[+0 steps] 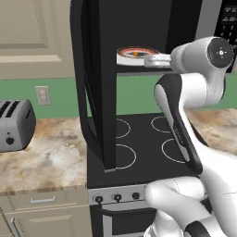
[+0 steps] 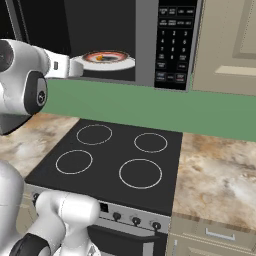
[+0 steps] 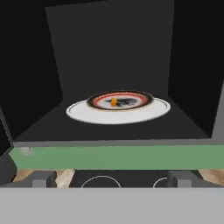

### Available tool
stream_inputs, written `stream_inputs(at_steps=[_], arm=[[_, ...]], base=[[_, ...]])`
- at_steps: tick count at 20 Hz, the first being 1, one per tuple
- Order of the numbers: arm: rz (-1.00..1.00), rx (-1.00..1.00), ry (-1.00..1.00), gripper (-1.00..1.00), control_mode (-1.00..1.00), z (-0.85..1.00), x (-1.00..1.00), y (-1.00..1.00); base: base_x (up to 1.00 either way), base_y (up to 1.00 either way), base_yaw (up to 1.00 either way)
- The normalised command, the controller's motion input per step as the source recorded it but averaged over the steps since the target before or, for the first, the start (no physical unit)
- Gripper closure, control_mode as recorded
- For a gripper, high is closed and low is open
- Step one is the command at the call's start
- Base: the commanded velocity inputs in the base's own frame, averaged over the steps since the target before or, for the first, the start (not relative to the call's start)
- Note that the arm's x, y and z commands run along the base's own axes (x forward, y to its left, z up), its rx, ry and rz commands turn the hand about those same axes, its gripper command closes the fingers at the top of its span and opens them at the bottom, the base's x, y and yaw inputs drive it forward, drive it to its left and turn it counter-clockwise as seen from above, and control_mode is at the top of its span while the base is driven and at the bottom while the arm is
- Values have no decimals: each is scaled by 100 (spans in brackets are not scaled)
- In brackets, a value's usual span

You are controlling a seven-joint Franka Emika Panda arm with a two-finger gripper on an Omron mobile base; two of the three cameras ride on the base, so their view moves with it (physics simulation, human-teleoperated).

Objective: Transport the shrimp from the fridge to the microwave and turn on the microwave.

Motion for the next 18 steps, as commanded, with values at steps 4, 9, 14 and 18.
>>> stream_inputs(at_steps=[4,9,14,18], arm=[[0,12,0,-100,-100,7,-59,0],[0,10,0,-100,-100,5,-54,0],[0,9,0,-100,-100,6,-48,0],[0,11,0,-100,-100,8,-47,0]], base=[[0,0,0],[0,0,0],[0,0,0],[0,0,0]])
